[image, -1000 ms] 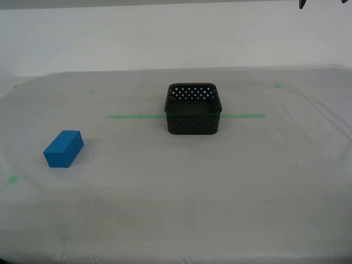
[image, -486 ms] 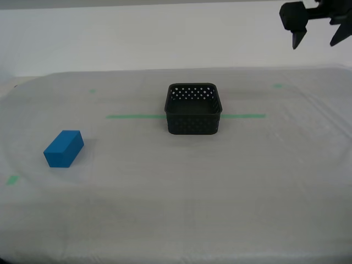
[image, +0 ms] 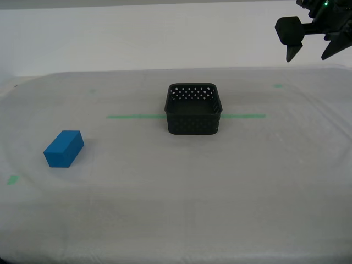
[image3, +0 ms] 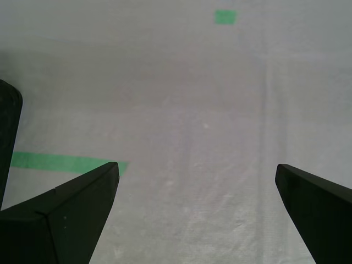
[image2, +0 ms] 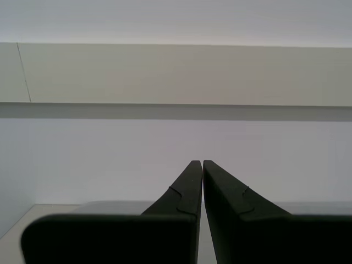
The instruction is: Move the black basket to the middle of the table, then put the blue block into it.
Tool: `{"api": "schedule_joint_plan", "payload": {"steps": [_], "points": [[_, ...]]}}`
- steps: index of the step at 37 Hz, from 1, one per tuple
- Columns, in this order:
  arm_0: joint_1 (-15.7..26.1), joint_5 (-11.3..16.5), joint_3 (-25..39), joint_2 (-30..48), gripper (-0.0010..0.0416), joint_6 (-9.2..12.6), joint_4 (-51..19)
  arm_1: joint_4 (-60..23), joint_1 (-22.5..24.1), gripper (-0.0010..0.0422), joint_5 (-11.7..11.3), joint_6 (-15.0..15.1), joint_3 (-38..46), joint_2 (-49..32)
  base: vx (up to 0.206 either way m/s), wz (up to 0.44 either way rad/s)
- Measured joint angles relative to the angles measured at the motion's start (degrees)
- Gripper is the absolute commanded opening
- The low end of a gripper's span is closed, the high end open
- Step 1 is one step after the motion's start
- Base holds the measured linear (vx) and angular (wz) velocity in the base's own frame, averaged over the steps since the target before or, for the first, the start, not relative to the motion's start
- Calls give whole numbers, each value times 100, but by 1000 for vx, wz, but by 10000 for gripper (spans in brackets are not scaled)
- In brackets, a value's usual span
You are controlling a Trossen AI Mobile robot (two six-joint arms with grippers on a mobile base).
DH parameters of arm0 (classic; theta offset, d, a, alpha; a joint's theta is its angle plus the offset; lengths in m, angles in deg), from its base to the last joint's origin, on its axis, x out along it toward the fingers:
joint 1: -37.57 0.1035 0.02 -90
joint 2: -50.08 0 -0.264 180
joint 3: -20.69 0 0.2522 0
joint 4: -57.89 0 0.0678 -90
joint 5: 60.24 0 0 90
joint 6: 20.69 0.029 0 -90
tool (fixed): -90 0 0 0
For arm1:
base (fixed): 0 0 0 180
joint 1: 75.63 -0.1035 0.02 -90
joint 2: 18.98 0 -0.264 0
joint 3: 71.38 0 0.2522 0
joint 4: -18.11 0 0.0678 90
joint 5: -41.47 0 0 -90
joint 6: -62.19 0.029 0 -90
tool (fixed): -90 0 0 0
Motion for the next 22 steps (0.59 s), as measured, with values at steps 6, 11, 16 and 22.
{"api": "schedule_joint_plan", "payload": {"steps": [6, 11, 16, 22], "points": [[0, -2, 0, 0, 398, -9, 0, -2, 0, 0, -2, 0, 0, 0, 0, 0], [-4, -2, 0, 0, 399, -13, 0, -2, 0, 0, 0, 0, 0, 0, 0, 0], [-7, 0, 0, 0, 399, -13, -2, 0, 0, 0, 0, 0, 0, 0, 0, 0], [-4, -2, 0, 0, 398, -15, -2, 0, 0, 0, 0, 0, 0, 0, 0, 0]]}}
